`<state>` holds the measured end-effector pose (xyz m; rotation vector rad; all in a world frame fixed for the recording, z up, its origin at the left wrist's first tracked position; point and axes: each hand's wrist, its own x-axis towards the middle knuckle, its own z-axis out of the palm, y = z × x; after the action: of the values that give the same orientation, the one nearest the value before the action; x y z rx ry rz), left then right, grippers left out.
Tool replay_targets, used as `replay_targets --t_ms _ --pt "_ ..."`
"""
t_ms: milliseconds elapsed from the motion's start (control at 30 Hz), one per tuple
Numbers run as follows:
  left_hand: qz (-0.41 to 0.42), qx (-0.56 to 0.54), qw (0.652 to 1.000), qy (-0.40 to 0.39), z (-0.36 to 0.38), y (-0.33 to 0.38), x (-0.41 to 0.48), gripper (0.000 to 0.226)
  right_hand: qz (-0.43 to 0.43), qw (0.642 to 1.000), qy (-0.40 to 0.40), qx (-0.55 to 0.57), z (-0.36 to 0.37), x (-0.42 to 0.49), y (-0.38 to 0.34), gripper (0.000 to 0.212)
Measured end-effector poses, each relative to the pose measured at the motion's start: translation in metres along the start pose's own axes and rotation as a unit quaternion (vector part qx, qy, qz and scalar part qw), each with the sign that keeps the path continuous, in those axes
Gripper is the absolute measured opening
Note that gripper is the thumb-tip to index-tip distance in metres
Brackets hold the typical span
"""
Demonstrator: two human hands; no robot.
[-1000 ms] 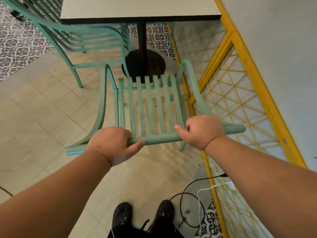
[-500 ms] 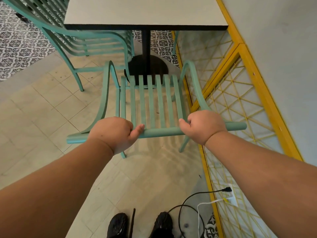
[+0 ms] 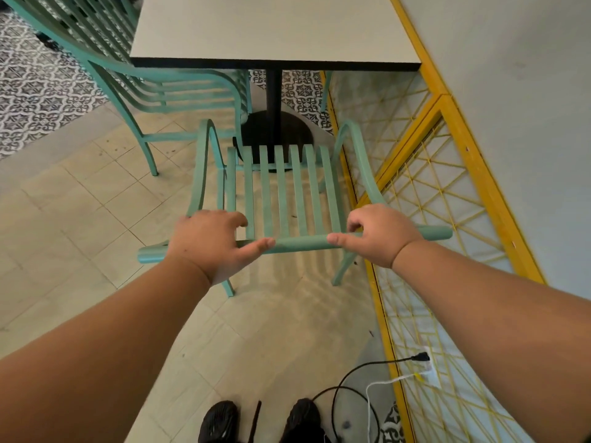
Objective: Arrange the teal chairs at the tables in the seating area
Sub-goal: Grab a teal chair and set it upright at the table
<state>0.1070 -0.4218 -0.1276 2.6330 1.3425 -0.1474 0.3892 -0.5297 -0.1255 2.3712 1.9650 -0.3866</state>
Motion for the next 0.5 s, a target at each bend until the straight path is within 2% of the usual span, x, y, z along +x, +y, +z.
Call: replay_targets --t_ms 100,233,367,500 --pt "-0.026 0.081 0.996 -0.017 -0.004 -0.017 -0.010 0.102 -0.006 0.995 0.039 -0.091 -0.005 -0.006 0.001 0.091" --pt "-0.050 0.073 0.989 -0.117 0.002 -0.028 -0.006 0.105 0.043 0.995 -0.058 -0.069 0.001 -0.006 -0.002 0.091" --pt "-0.042 0.075 0.990 -0.108 0.006 -0.028 0.007 0.104 0.040 0.994 -0.021 -0.101 0.005 0.002 -0.001 0.099" --pt "-0.040 0.075 0.990 -0.116 0.003 -0.029 0.019 0.107 0.044 0.992 -0.026 -0.111 0.002 0.014 0.001 0.103"
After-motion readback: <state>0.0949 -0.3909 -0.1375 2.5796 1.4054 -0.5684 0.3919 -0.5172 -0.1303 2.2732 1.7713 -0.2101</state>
